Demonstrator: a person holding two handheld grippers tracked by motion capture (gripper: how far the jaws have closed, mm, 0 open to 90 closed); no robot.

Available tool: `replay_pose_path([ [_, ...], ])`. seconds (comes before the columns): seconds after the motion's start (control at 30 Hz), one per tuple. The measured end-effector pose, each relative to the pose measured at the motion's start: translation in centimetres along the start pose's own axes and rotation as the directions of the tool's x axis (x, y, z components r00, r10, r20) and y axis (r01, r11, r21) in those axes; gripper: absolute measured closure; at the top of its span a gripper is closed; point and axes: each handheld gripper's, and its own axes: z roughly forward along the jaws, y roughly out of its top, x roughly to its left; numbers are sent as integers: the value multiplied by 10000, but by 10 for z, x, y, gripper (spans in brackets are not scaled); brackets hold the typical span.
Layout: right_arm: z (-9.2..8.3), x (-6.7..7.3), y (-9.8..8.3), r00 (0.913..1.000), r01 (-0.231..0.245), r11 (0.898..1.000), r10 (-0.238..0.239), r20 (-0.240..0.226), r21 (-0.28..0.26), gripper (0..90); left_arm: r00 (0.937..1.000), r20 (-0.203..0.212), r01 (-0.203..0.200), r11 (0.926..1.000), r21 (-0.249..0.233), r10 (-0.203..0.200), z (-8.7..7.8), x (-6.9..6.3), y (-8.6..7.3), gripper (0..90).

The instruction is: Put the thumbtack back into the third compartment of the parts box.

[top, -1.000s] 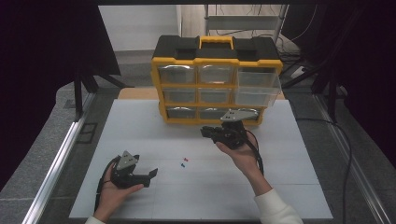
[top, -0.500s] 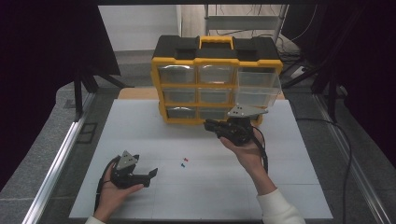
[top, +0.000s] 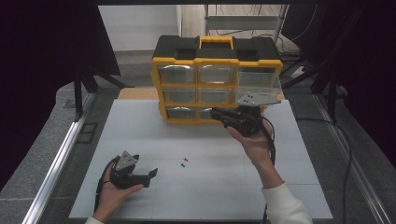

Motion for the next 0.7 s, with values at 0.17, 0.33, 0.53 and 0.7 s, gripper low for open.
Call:
replay_pose_path([
  [0.17, -7, -2, 9, 9998, 83, 9999, -81, 195, -105, 822, 10000, 2, -18, 10000, 10, 18, 1, 0, 0, 93],
  [0.33, -16, -5, 21, 9990, 185, 9996, -175, 422, -230, 822, 10000, 21, -12, 10000, -31, 12, 0, 0, 0, 93],
  [0.53, -24, -12, 38, 9964, 296, 9987, -262, 808, -408, 822, 10000, -44, 12, 9999, -171, -12, -1, 0, 1, 96],
  [0.7, -30, -21, 53, 9913, 356, 9984, -295, 1282, -451, 822, 10000, -16, -6, 9999, -162, 6, -1, 0, 1, 96],
])
